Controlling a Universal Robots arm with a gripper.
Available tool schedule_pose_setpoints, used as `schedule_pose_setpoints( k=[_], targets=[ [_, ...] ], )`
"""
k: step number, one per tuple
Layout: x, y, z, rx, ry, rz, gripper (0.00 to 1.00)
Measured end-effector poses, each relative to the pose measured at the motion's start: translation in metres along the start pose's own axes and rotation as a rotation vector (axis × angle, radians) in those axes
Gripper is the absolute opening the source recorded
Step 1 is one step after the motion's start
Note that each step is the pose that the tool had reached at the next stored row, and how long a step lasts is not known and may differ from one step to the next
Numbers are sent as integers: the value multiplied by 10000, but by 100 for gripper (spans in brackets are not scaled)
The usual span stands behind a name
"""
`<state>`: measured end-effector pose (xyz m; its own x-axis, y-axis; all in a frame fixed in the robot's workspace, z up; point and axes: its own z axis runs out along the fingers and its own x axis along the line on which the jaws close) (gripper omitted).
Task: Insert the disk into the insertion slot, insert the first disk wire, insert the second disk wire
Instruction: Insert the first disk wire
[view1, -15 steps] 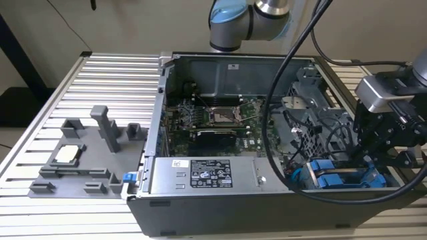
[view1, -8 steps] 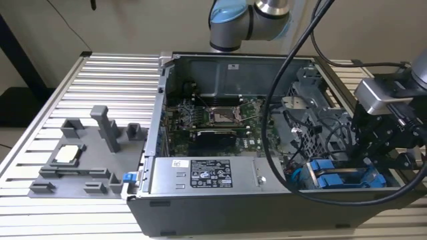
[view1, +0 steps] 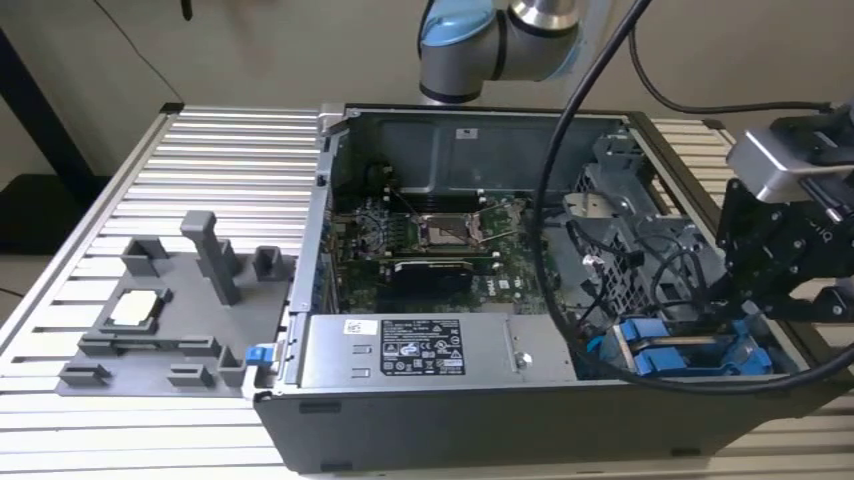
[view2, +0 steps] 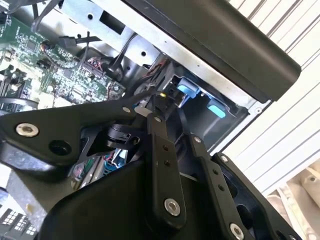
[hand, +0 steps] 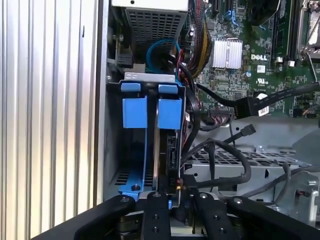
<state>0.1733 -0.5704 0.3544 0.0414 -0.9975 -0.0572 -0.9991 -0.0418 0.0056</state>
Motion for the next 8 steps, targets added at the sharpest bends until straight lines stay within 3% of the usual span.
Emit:
schedule_pose_setpoints(
  k=[8],
  targets=[
    [-18,2,-312,0,0,0,27]
  ],
)
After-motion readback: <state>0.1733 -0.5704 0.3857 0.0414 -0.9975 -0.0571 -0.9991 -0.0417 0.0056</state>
